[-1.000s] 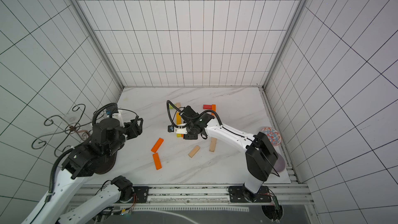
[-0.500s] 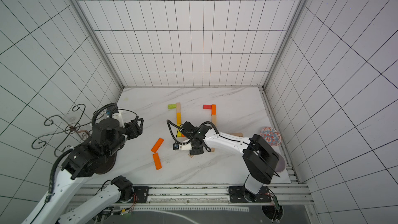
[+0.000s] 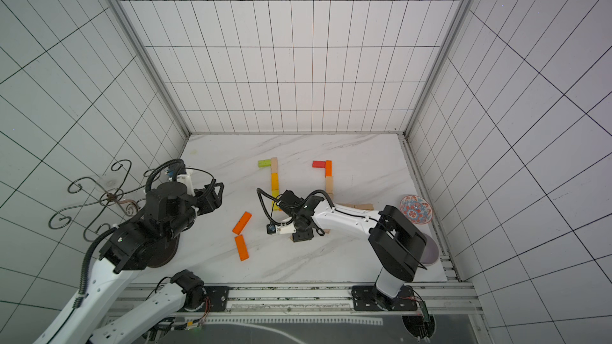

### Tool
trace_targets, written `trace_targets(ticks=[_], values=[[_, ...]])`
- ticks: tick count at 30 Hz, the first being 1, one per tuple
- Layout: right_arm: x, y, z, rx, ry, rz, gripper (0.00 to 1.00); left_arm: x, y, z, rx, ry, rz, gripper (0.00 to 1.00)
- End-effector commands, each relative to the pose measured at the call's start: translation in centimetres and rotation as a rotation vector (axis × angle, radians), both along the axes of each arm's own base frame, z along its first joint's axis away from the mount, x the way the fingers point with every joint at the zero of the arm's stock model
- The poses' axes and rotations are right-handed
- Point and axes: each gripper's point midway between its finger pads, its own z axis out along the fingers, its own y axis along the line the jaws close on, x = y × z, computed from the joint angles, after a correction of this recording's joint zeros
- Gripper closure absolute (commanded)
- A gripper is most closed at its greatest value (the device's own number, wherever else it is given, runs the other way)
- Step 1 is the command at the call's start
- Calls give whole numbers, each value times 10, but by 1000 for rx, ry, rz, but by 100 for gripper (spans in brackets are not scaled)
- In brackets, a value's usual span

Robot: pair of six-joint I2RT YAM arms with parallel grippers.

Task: Assemble a giraffe with building blocks
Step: Pick up the building block from the center of the board.

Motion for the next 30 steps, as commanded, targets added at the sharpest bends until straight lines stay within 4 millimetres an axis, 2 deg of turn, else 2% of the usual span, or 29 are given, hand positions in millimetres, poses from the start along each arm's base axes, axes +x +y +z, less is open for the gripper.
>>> trace_targets(ticks=[1, 6, 14, 19, 23, 28, 30], values=[[-15, -11, -24, -55, 57, 41, 39, 3, -1, 3, -25, -16, 9, 30], [-18, -17, -33, -77, 60, 59, 39, 4, -3, -1, -29, -8, 5, 30], [-8, -8, -41, -57, 64, 45, 41, 6, -9, -8, -50, 3, -12, 30], [-10, -12, -48, -63, 96, 22, 45, 8, -9, -10, -46, 3, -10, 30], [-13, -16, -51, -68, 119, -5, 53, 10, -10, -8, -42, 0, -10, 30], [-11, -22, -49, -66, 122, -33, 67, 11, -10, -6, -34, -7, -12, 30], [-10, -23, -47, -63, 121, -43, 77, 11, -10, -5, -33, -7, -13, 30]])
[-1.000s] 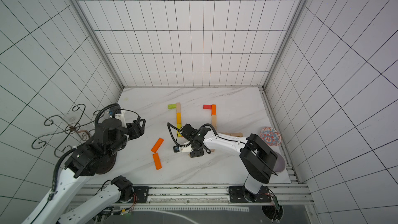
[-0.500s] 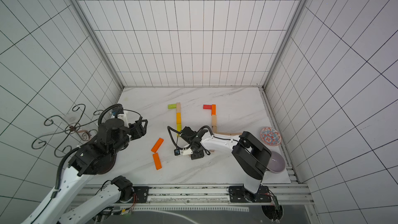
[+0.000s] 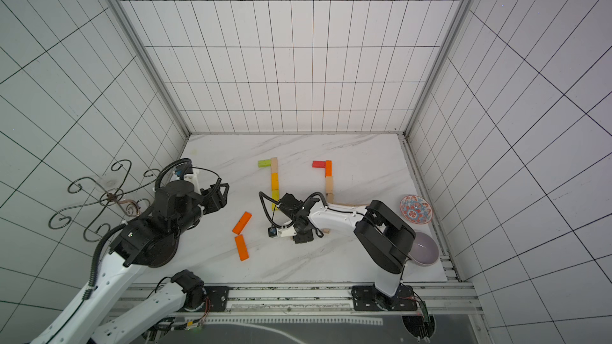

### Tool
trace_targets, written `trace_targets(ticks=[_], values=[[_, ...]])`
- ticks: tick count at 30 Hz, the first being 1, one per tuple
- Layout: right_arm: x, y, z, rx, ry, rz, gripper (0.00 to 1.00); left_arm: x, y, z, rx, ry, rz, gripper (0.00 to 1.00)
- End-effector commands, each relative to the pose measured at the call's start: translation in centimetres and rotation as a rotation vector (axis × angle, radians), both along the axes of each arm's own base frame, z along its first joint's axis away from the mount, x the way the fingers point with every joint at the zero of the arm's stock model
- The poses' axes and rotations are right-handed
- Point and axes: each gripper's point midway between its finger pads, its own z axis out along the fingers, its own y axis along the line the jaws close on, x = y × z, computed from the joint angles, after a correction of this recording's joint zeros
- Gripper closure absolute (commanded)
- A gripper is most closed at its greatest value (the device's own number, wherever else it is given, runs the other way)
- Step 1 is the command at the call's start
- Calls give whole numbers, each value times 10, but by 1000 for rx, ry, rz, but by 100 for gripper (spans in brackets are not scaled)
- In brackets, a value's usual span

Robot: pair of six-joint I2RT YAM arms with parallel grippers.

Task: Assemble a giraffe with building blocks
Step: Pick up the building block from the center of the board, then assemble the building block at the center of the board.

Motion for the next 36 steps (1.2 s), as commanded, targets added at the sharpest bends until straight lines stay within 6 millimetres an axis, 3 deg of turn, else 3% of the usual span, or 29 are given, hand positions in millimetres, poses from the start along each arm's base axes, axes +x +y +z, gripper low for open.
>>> trace_targets(ticks=[1, 4, 7, 12, 18, 22, 36], values=[[-11, -19, -13, -42, 54, -26, 79, 4, 0, 9, -14, -33, 4, 30], [-3, -18, -2, -21, 23, -54, 81, 4, 0, 9, -14, -34, 5, 30], [11, -16, 25, 49, -17, -88, 82, 4, -2, 9, -20, -34, -1, 30], [53, -35, 52, 59, -120, -157, 84, 10, -9, 3, -30, -23, -19, 30], [90, -47, 48, 17, -142, -203, 84, 10, -12, 6, -38, -23, -30, 30], [105, -41, 39, 23, -138, -204, 84, 8, -8, 9, -30, -28, -21, 30], [125, -33, 18, 47, -98, -208, 83, 8, -7, 12, -25, -30, -13, 30]])
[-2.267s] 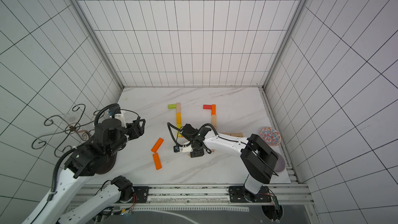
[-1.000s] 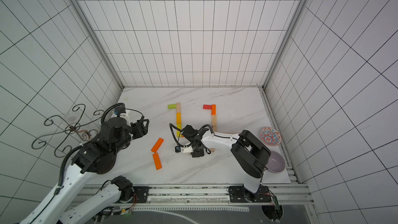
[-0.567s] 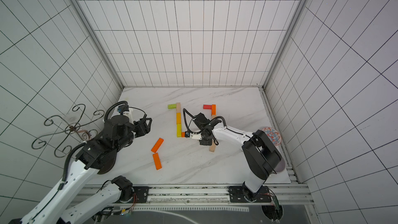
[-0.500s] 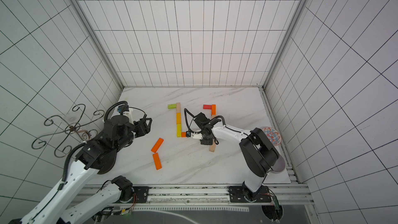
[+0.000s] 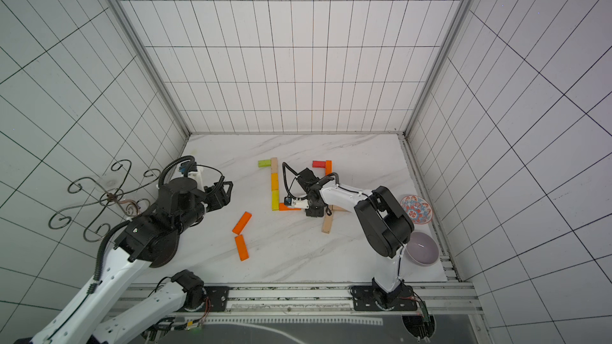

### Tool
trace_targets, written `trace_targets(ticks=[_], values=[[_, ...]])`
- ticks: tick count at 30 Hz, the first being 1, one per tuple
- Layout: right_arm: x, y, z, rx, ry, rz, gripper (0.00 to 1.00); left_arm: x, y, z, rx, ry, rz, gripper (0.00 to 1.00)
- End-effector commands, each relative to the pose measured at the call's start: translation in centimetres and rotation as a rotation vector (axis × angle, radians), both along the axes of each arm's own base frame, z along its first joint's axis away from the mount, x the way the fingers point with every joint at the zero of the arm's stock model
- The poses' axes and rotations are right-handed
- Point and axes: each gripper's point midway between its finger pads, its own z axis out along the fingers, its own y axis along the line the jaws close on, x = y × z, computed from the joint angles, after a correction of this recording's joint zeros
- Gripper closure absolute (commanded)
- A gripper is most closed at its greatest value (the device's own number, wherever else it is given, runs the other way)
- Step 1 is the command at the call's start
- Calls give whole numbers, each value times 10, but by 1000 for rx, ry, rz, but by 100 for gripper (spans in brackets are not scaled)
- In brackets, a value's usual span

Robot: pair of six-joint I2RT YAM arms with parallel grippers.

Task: Assemble a giraffe with building blocks
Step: Assemble the building block at the center of the board.

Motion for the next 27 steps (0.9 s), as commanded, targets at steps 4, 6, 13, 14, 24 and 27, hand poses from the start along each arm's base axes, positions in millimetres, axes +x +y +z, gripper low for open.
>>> trace_targets(ticks=[4, 6, 13, 14, 24, 27], values=[[19, 22, 14, 71, -12, 27, 82, 1, 4, 11, -5, -29, 21, 30], [20, 23, 13, 74, -11, 28, 82, 1, 5, 11, -4, -29, 24, 30], [19, 26, 12, 79, -5, 37, 81, 2, 5, 9, -4, -24, 25, 30], [19, 26, 12, 78, -7, 37, 80, 2, 4, 9, -5, -25, 25, 30], [23, 26, 13, 74, -16, 34, 73, 2, 5, 9, -5, -25, 27, 30], [23, 26, 13, 72, -19, 33, 70, 1, 5, 9, -5, -25, 28, 30]])
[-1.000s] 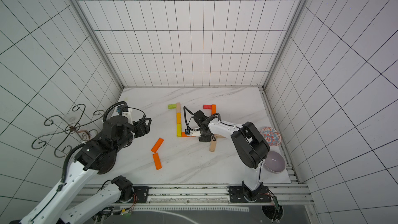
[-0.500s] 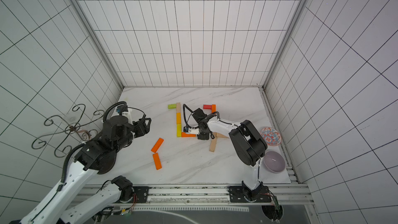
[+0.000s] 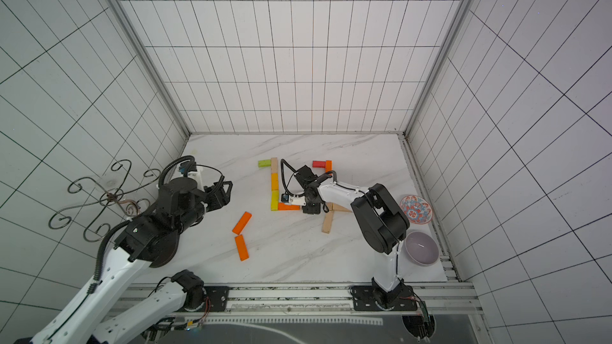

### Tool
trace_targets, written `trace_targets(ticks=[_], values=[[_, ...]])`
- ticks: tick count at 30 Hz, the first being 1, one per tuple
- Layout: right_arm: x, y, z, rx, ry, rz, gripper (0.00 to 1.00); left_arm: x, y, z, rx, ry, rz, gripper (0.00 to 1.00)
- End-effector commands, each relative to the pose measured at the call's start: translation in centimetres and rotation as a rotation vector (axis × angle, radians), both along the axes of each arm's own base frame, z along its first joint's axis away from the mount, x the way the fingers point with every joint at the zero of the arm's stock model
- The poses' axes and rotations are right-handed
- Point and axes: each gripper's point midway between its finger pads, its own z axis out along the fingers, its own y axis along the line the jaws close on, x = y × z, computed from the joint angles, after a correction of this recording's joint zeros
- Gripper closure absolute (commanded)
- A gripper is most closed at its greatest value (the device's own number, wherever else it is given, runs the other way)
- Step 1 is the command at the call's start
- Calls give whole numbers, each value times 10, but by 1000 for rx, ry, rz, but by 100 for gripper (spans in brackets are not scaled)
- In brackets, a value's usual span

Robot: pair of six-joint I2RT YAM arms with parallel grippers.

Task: Assemble a giraffe with building blocks
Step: Assemble the building block at the center of the board.

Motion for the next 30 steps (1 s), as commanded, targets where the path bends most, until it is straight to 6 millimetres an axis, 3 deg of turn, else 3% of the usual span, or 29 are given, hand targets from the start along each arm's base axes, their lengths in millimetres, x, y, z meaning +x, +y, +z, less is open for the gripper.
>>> trace_targets(ticks=[1, 14, 20, 24, 30], values=[[14, 12, 13, 30, -18, 15, 69, 0, 4, 9, -10, -23, 21, 30], [12, 12, 20, 34, -26, 19, 54, 0, 4, 11, -17, -26, 22, 30], [14, 17, 33, 51, -51, 24, 46, -2, 5, 14, -19, -30, 24, 30], [16, 23, 50, 81, -76, 22, 42, -5, 7, 16, -21, -31, 28, 30], [9, 39, 96, 225, -121, 15, 37, -9, 13, 17, -12, -24, 48, 29]])
